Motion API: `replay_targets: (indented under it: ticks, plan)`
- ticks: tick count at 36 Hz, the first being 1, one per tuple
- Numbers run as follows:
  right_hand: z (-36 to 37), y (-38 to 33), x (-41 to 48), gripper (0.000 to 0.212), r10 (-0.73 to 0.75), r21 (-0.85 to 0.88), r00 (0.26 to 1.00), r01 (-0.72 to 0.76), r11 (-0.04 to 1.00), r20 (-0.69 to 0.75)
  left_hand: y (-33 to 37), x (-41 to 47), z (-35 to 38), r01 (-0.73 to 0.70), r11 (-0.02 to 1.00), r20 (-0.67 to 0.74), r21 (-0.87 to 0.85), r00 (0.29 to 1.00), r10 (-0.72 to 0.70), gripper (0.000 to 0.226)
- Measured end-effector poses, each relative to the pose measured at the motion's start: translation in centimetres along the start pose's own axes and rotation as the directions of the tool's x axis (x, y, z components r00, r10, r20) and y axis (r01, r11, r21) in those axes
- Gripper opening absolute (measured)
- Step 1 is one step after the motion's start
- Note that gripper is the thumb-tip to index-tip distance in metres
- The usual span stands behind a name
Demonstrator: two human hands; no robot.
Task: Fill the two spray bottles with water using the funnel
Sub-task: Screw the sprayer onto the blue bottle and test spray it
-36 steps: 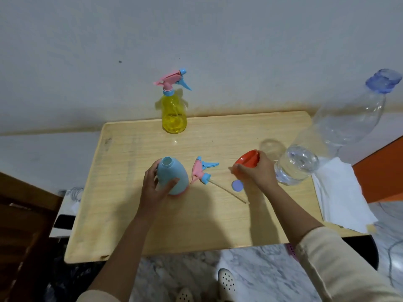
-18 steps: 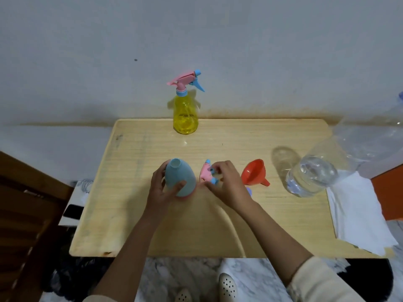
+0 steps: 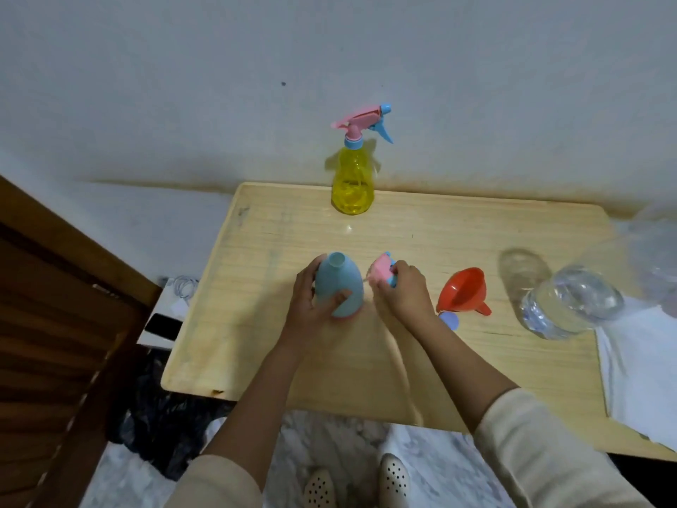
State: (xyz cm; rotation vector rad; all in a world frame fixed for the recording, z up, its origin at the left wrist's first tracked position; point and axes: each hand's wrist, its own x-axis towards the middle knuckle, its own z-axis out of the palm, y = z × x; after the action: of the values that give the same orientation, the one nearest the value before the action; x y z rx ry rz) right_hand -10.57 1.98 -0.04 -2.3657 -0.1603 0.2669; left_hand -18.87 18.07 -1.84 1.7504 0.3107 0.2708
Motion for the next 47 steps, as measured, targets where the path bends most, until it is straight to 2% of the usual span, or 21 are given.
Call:
replay_targets:
  ticks: [3,7,9,13,17,26,30,34,38,42,43,44,47]
  plan:
    - [-2.4,-2.4,-0.5,0.018,0.016,0.317,0.990,0.029,0.948,-0.138,0.3,-0.1,0.0,0.016,1.000,0.010,-0.014,1.000,-0.016,0.067]
    - [-5.6,-6.6,-1.4,0.011,-0.013,0.574,0.968,0.158,0.803,-0.249,0.7,-0.3,0.2,0.053,0.998,0.023,-0.032,0.998,-0.052,0.079]
    - [-7.1,-8.9,-2.3,0.003,-0.061,0.643,0.950,0.253,0.723,-0.305,0.5,-0.2,0.1,0.070,0.997,0.036,-0.026,0.997,-0.069,0.084]
    - [-9.1,-13.1,-4.1,0.007,-0.158,0.737,0.916,0.393,0.550,-0.370,1.0,0.2,0.0,0.070,0.997,0.062,-0.017,0.996,-0.069,0.073]
    - [-9.7,-15.3,-5.0,0.008,-0.231,0.737,0.879,0.476,0.480,-0.417,0.8,0.7,0.1,0.055,0.998,0.061,-0.022,0.997,-0.054,0.070]
    - [-8.4,-15.8,-5.1,0.008,-0.274,0.721,0.868,0.497,0.483,-0.414,-1.8,1.2,0.4,0.134,0.990,0.049,-0.031,0.990,-0.133,0.084]
    - [-6.6,-14.5,-4.9,0.007,-0.289,0.734,0.885,0.464,0.496,-0.364,-1.5,1.1,0.4,0.122,0.992,0.042,-0.028,0.992,-0.121,0.078]
    - [-4.6,-12.6,-4.4,0.009,-0.271,0.717,0.914,0.405,0.568,-0.301,-1.3,1.0,0.3,0.068,0.997,0.081,0.021,0.994,-0.069,0.083]
    - [-2.5,-10.7,-4.0,0.019,-0.248,0.687,0.946,0.322,0.651,-0.208,0.8,-0.2,0.4,0.010,0.999,0.023,0.041,1.000,-0.011,0.084]
    - [-0.6,-9.1,-3.9,0.031,-0.218,0.598,0.972,0.227,0.769,-0.089,1.6,-1.2,0.9,-0.133,0.989,-0.035,0.062,0.990,0.135,0.049]
    - [-0.3,-8.7,-3.9,0.033,-0.209,0.599,0.976,0.205,0.774,-0.065,1.1,-1.3,1.0,-0.134,0.988,-0.039,0.073,0.990,0.137,0.049]
    - [-0.1,-8.5,-3.9,0.033,-0.203,0.607,0.978,0.190,0.772,-0.049,0.4,-1.2,1.2,-0.102,0.991,-0.041,0.082,0.994,0.106,0.057]
    - [0.0,-7.9,-3.7,0.033,-0.234,0.610,0.972,0.201,0.767,-0.027,-2.9,-0.5,1.6,-0.006,0.991,-0.002,0.131,1.000,0.006,0.102]
